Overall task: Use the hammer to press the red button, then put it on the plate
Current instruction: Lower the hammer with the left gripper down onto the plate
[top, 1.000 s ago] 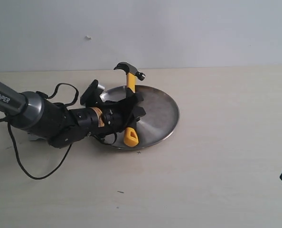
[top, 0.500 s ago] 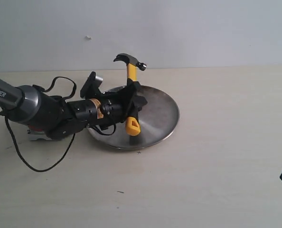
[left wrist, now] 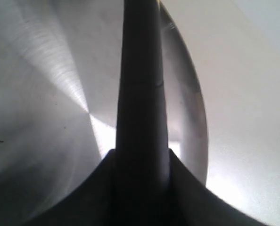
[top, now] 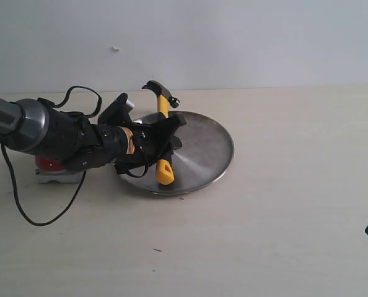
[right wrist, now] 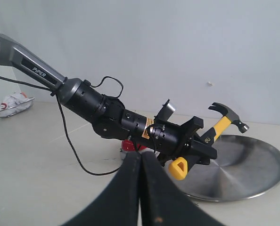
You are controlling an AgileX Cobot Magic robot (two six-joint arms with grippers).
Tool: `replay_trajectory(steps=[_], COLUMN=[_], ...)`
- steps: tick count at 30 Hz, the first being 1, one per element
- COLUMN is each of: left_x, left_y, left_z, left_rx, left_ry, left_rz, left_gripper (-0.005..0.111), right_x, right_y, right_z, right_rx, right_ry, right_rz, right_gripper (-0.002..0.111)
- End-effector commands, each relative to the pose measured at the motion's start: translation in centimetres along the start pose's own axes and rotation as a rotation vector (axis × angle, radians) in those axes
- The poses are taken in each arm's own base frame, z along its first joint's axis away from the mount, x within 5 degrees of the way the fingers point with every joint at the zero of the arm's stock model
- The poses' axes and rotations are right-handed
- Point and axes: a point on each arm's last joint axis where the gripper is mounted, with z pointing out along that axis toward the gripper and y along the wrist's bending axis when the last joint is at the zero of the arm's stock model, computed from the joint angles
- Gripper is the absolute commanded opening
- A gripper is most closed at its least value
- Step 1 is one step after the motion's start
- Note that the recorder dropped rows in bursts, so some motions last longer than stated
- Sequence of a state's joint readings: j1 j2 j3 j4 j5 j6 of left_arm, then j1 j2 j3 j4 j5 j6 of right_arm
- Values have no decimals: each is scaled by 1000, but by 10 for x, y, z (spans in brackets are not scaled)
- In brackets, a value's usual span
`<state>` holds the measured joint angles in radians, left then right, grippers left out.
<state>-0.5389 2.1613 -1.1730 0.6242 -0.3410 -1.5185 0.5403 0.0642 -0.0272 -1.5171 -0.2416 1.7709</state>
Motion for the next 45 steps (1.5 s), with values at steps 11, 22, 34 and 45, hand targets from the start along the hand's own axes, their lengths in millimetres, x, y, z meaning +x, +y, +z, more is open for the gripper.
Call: replay_trajectory(steps=[11,22,34,45], left_x=[-8,-4,-6,-6], left_y=[-11,-11,-27,-22], left_z=[-4,-4,-1,-1], left_rx=[42,10,47,-8], left_ry=[-32,-20,16,17], left_rz=[26,28,45,23], left_gripper=[0,0,7,19], right_x=[0,0,0,0], right_y=[2,2,2,2], right_z=[0,0,0,0], right_rx=[-15,-15,-16,-16], right_ry=[-1,-1,-1,-1], right_rz=[-14,-14,-14,-14], right_gripper=[0,0,0,0])
